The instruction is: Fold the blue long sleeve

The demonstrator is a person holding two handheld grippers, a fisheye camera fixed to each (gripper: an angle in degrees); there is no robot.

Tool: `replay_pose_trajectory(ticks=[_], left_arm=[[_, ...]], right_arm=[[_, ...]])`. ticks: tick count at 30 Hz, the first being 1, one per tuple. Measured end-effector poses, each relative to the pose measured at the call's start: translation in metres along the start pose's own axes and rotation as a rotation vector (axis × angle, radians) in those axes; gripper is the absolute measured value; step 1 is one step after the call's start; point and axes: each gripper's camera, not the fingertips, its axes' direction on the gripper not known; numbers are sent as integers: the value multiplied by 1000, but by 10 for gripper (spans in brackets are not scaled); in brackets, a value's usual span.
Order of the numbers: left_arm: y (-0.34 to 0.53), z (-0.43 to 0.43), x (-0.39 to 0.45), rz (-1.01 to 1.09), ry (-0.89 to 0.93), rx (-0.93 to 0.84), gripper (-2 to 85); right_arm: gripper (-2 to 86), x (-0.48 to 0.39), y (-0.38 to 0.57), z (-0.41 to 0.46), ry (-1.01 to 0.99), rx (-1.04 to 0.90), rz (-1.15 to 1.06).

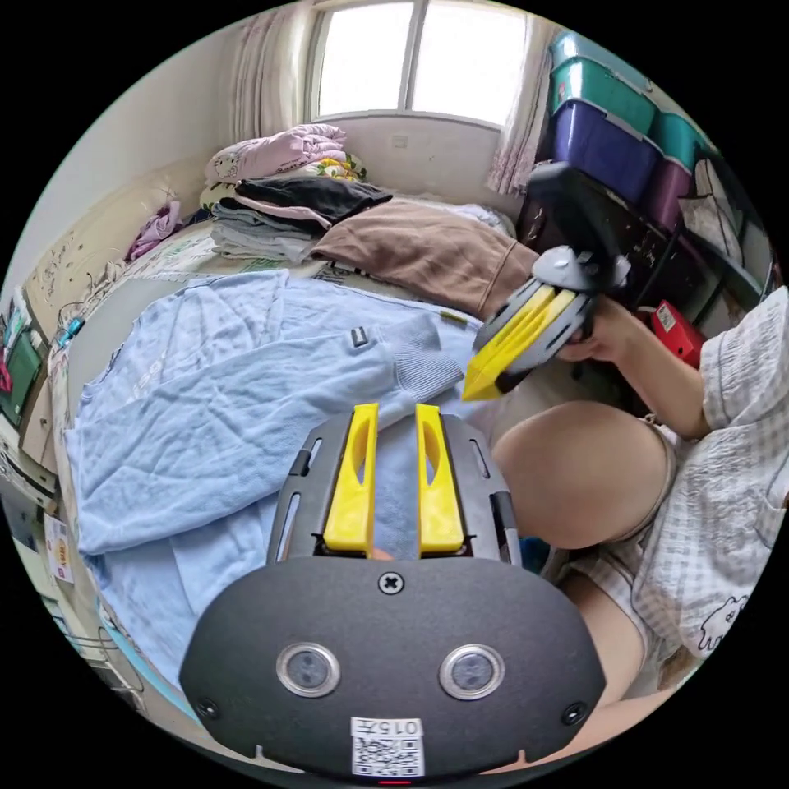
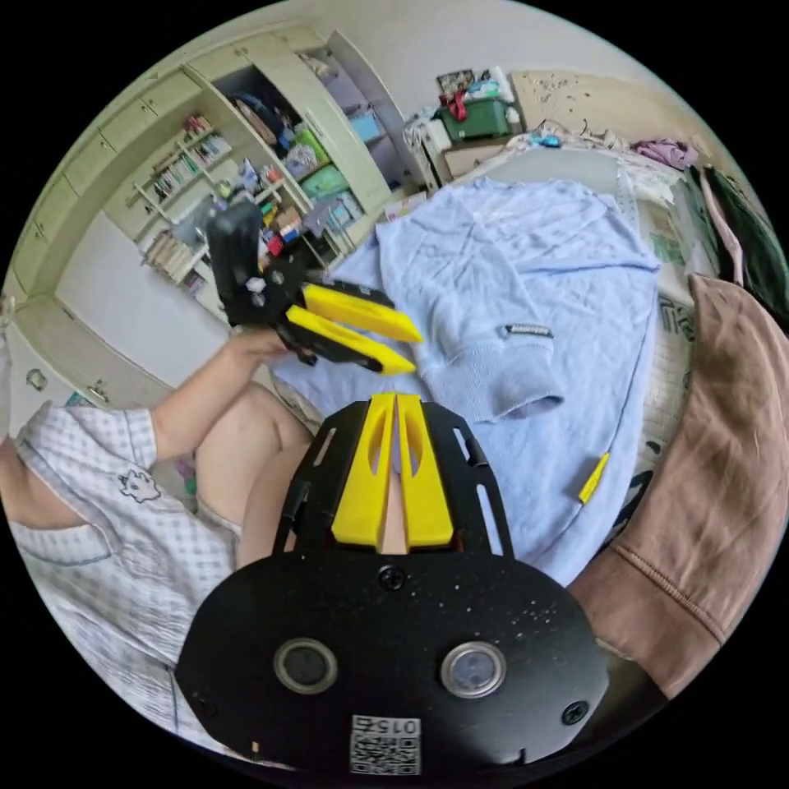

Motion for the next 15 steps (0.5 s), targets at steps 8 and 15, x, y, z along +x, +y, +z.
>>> replay_pose_trajectory(ticks=[8, 15], left_arm=[[-12, 8, 6, 83, -11, 5, 76], [-16, 11, 6, 126, -34, -42, 25]], right_arm=[[101, 74, -63, 36, 194, -108, 155], [2, 63, -72, 82, 329, -193, 21]])
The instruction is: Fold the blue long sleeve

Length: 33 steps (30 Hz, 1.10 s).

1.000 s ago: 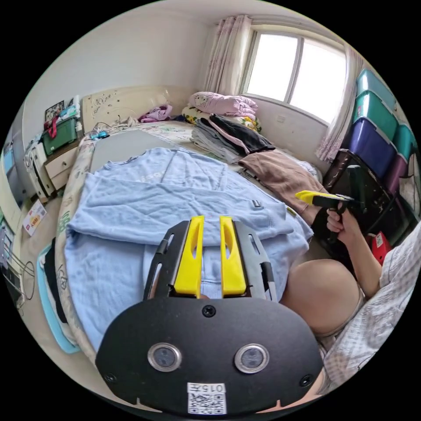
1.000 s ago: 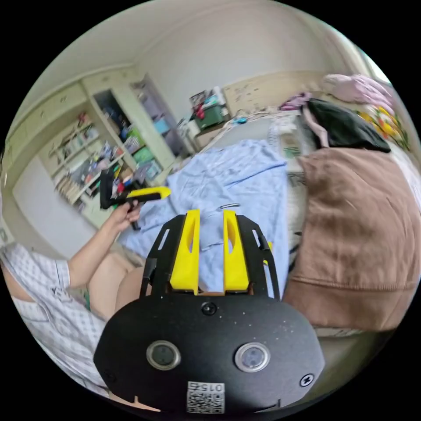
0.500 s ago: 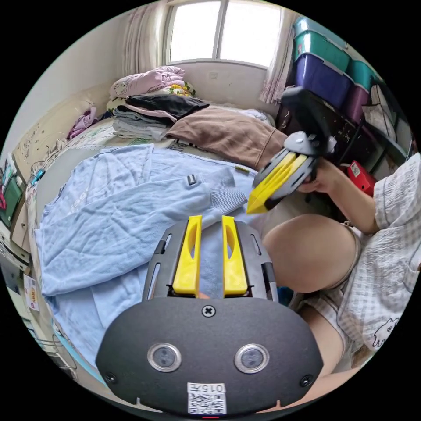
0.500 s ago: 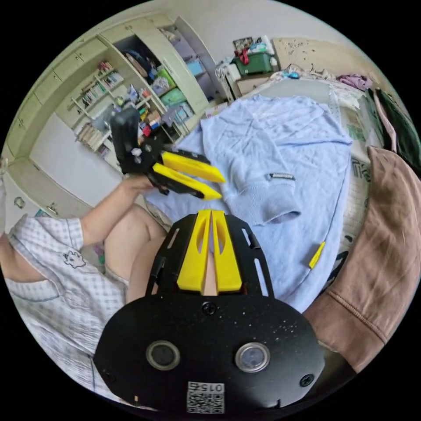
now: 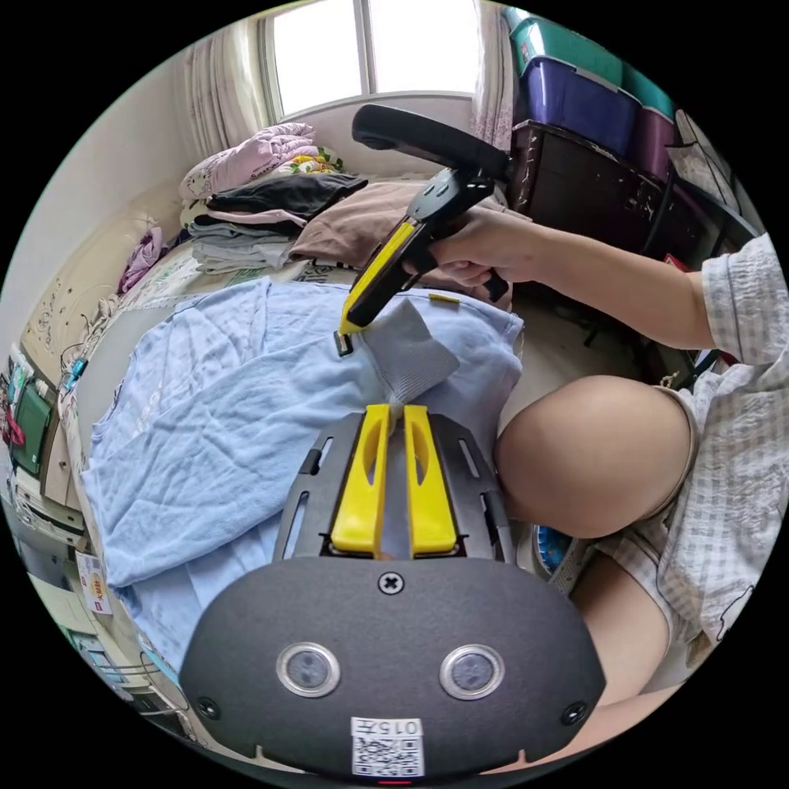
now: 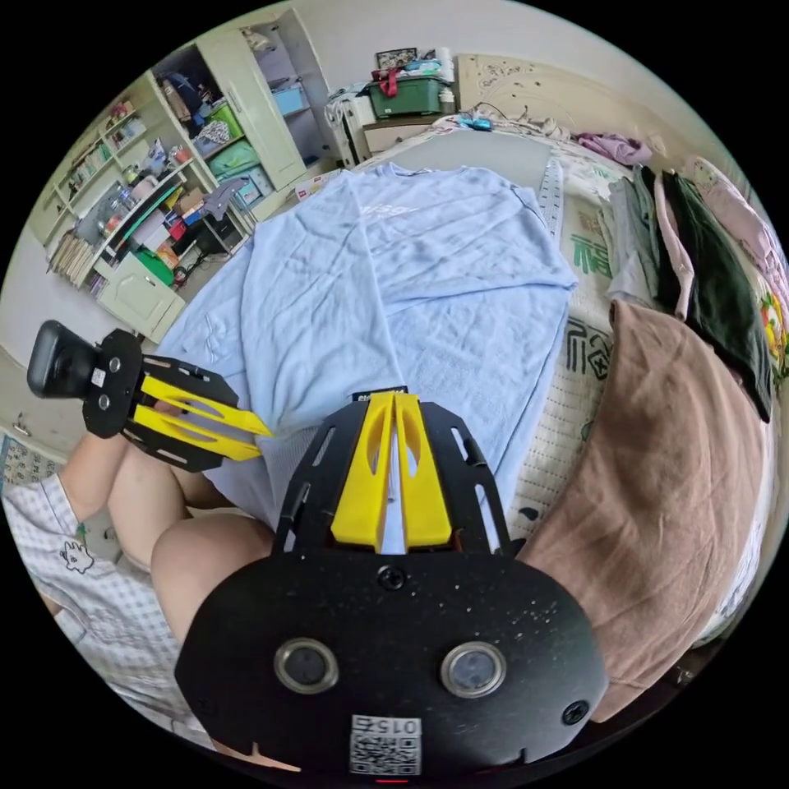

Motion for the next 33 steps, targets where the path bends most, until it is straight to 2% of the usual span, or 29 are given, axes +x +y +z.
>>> replay_pose_trajectory(ticks=[5, 9, 12, 15, 19, 23, 26, 30, 32, 33], left_arm=[[-2, -3, -4, 9, 3, -15, 16], [-9, 2, -7, 19, -9, -33, 18], [-11, 2, -17, 1, 18, -30, 19], [-14, 2, -22, 4, 23, -30, 19], [-17, 1, -29, 11, 30, -37, 18], [-18, 1, -40, 17, 75, -46, 20], [-16, 1, -57, -13, 149, -30, 25], [-6, -16, -105, -90, 329, -10, 40], [8, -44, -142, -143, 324, 75, 45], [17, -63, -173, -194, 255, 107, 50]], right_arm=[[4, 8, 2, 9, -34, 15, 13], [64, 21, 4, 15, -169, 28, 18], [80, 23, 3, 17, -144, 35, 15], [116, 24, 1, 19, -20, 53, 61], [82, 20, 0, 31, -117, 15, -31], [39, 17, 3, 30, -4, 14, -83], [38, 24, -1, 32, -16, -6, -98], [45, 61, -2, 20, -204, 24, -109], [53, 85, -7, 5, -241, 86, -100], [59, 100, -14, -7, -225, 147, -92]])
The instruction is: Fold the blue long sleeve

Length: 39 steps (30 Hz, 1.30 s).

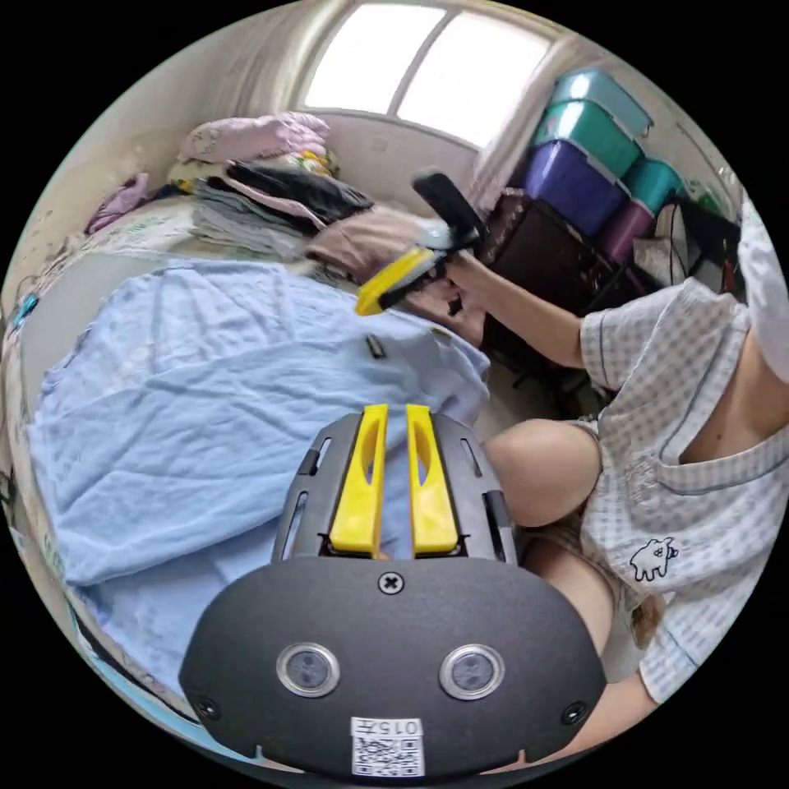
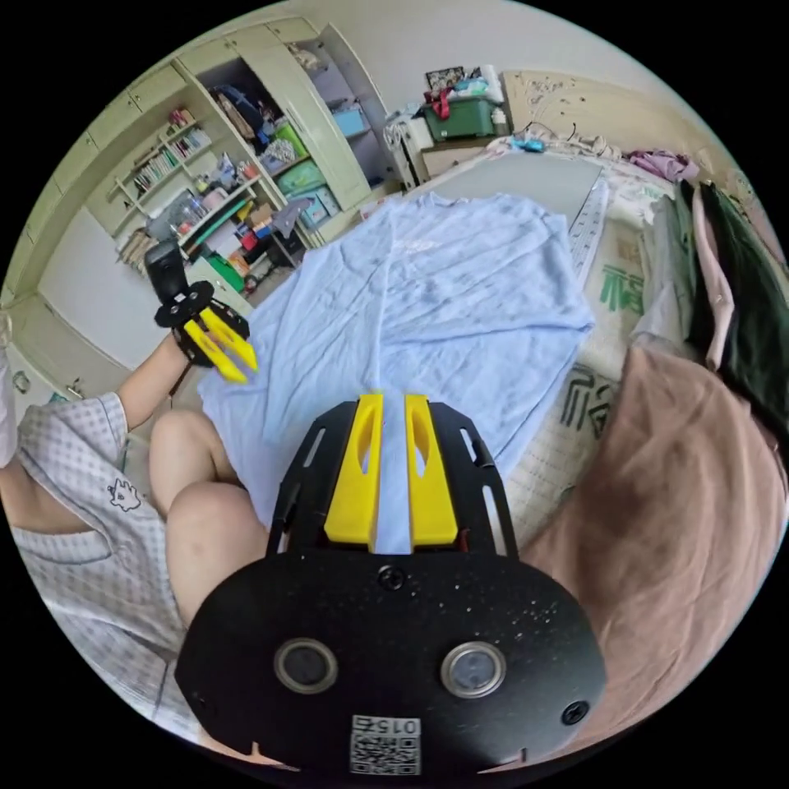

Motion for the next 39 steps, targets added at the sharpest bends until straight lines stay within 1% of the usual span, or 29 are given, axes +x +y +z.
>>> replay_pose_trajectory(ticks=[1, 2, 3, 4, 5, 7, 9, 11, 13, 14, 16, 18, 20, 22, 24, 26, 29, 32, 35, 37, 38, 39], left_arm=[[0, -25, -32, -77, -137, 30, 56], [0, -37, -51, -127, -220, 45, 59], [2, -59, -91, -243, -373, 76, 67], [5, -77, -132, -353, -472, 113, 76], [6, -83, -151, -384, -500, 124, 81], [6, -95, -221, -516, -565, 99, 104], [6, -98, -264, -614, -589, 105, 115], [4, -98, -295, -667, -577, 151, 122], [2, -92, -328, -732, -579, 180, 131], [2, -91, -335, -749, -571, 186, 134], [5, -83, -360, -817, -497, 184, 133], [5, -81, -369, -837, -483, 149, 113], [7, -85, -368, -832, -519, 125, 80], [10, -90, -358, -791, -544, 112, 45], [13, -95, -349, -770, -536, 125, 28], [13, -103, -336, -747, -562, 134, 18], [11, -128, -307, -700, -604, 183, 11], [11, -164, -263, -632, -619, 256, 7], [30, -207, -199, -552, -594, 351, 6], [63, -236, -126, -474, -533, 435, 6], [73, -241, -105, -448, -520, 450, 6], [97, -247, -61, -397, -494, 469, 6]], right_arm=[[66, 13, -12, -11, 37, 62, 6], [69, 19, -19, -14, 55, 91, 7], [75, 32, -36, -18, 94, 141, 0], [87, 46, -58, -15, 131, 177, -3], [95, 54, -70, -11, 146, 185, -5], [122, 85, -126, 12, 146, 150, 2], [135, 110, -165, 33, 133, 130, 28], [147, 136, -198, 53, 123, 134, 85], [165, 162, -234, 76, 169, 104, 124], [170, 167, -242, 80, 194, 90, 138], [176, 183, -263, 97, 247, 31, 169], [167, 193, -269, 112, 235, -41, 184], [133, 190, -269, 109, 273, -11, 172], [88, 187, -269, 110, 301, -42, 162], [52, 182, -267, 109, 276, -66, 131], [48, 177, -265, 101, 269, -71, 131], [43, 159, -260, 67, 279, 10, 115], [40, 131, -247, 17, 243, 101, 60], [36, 88, -210, -43, 189, 182, -18], [30, 46, -155, -95, 113, 244, -94], [29, 35, -138, -107, 96, 255, -113], [27, 14, -101, -127, 73, 260, -141]])
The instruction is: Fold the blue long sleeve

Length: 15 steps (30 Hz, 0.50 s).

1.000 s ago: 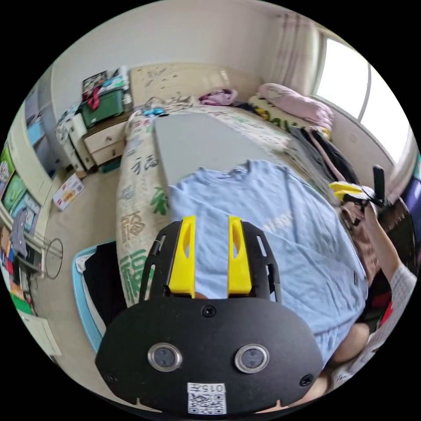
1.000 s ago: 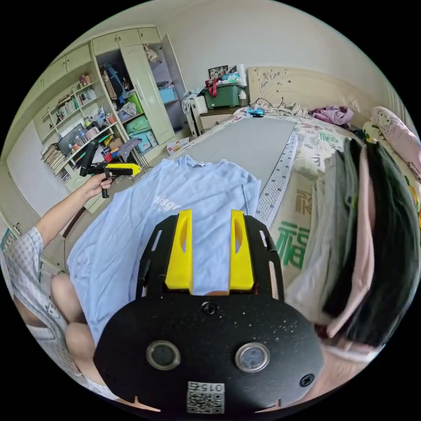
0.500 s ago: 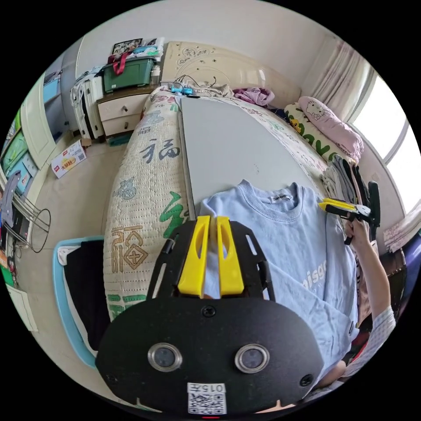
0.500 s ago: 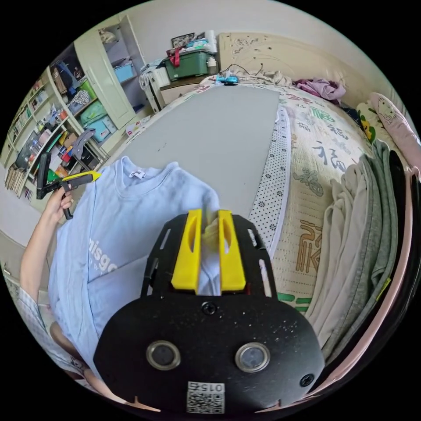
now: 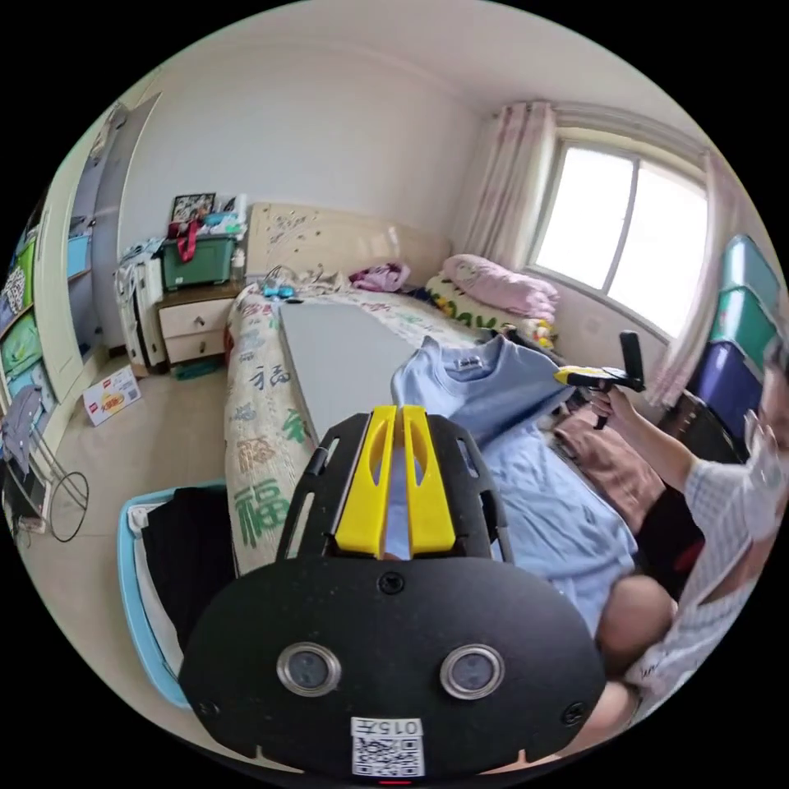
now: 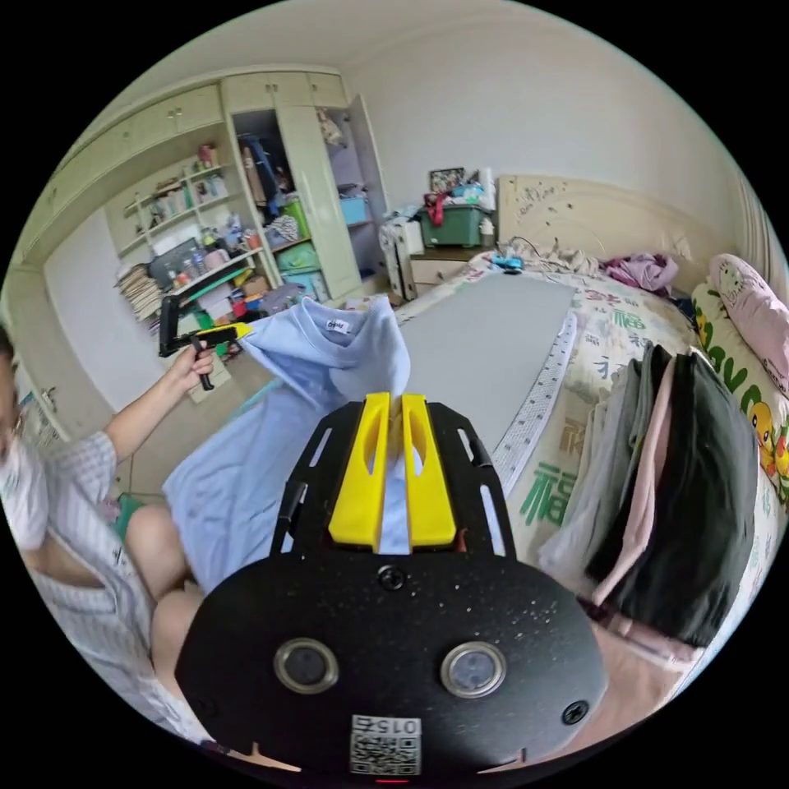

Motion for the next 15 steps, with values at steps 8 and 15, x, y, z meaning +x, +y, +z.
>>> replay_pose_trajectory(ticks=[8, 15], left_arm=[[233, -100, 69, -147, 182, -184, 13], [246, -151, 123, -154, 10, -128, 54]], right_arm=[[37, -95, 219, -42, -183, -243, 143], [67, -106, 250, -83, -141, -75, 329]])
